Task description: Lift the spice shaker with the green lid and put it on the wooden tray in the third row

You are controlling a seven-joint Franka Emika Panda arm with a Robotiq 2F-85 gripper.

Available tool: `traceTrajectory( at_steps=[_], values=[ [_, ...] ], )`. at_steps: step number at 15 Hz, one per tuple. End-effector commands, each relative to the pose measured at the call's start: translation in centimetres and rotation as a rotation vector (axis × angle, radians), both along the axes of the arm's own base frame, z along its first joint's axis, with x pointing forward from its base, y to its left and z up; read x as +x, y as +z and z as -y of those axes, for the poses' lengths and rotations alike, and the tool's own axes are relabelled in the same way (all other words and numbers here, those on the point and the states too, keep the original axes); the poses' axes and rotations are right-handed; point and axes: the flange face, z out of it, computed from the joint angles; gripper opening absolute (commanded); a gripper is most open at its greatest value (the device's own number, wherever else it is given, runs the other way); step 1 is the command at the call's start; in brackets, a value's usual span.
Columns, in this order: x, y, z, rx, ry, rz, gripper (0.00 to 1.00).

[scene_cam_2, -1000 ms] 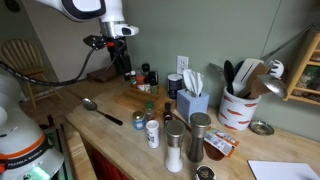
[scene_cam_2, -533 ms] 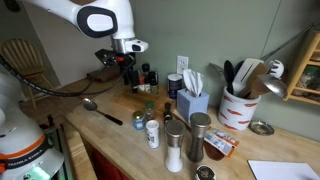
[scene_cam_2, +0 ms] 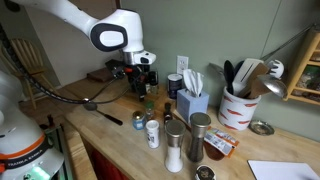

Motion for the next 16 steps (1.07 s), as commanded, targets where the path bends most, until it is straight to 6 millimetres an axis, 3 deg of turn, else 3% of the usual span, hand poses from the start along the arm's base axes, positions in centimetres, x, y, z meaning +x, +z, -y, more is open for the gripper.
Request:
traceTrajectory(
  at_steps=[1, 12, 16],
  values=[
    [1.2, -1.4, 1.5, 0.023, -0.041, 0.014, 1.0],
    [2.0, -3.3, 4.4, 0.059, -0.144, 0.007, 1.0],
    [2.6, -3.8, 5.0, 0.055, -0.161, -0.003, 0.8]
  ],
)
